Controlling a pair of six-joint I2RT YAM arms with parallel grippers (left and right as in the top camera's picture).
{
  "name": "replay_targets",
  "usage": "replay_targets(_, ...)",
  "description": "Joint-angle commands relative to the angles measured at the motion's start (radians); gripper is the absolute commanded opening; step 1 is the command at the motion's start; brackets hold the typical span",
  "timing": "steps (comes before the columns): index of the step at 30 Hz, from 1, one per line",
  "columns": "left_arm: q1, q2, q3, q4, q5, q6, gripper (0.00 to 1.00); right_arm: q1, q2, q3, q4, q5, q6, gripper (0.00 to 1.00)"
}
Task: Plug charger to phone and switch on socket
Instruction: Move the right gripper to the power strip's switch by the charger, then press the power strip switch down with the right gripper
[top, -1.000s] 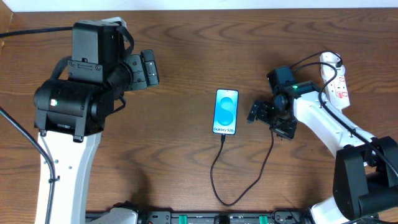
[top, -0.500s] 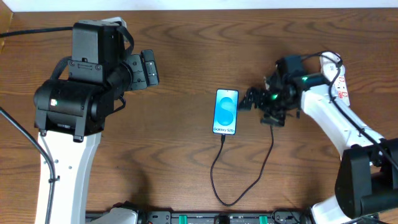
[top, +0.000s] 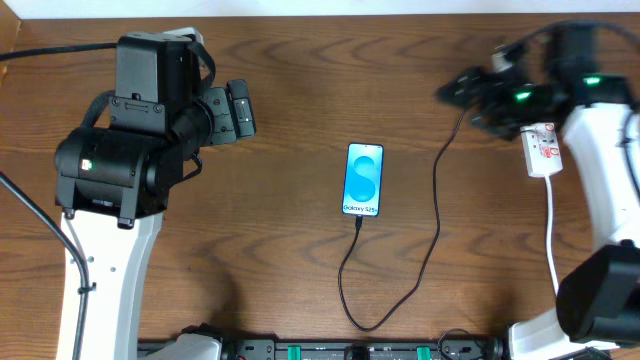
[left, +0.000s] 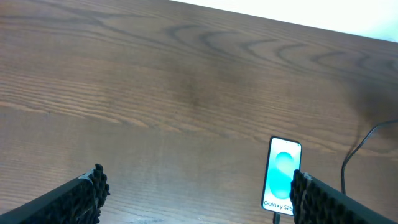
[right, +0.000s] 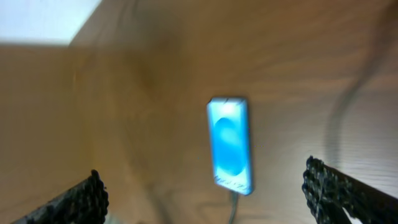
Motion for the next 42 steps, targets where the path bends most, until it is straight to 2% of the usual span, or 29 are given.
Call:
replay_targets(1,-0.002,0.003,-0.001,-0.004,-0.016,0.010,0.95,-0.098,-0.019,0.073,-0.015,0.095,-0.083,0.99)
replay_targets(12,-0.002,0.003,-0.001,-0.004,-0.017,0.010,0.95,-0.389,-0.017,0.093,0.006,0.288,-0.128,0.99)
replay_targets(17,-0.002,0.003,-0.001,-0.004,-0.017,0.010,0.95,-0.465,0.001,0.093,0.015,0.293,-0.211,0.99)
replay_targets(29,-0.002,0.003,-0.001,-0.004,-0.016,0.010,0.95,-0.477,0.207,0.140,0.077,0.125,-0.270,0.99)
replay_targets(37,-0.002,0.003,-0.001,-0.004,-0.017,0.010,0.95,-0.443,0.433,0.349,-0.124,0.031,-0.465,0.99)
replay_targets(42,-0.002,0.003,-0.001,-0.004,-0.017,0.010,0.95,-0.413,0.492,0.368,-0.140,0.113,-0.475,0.99)
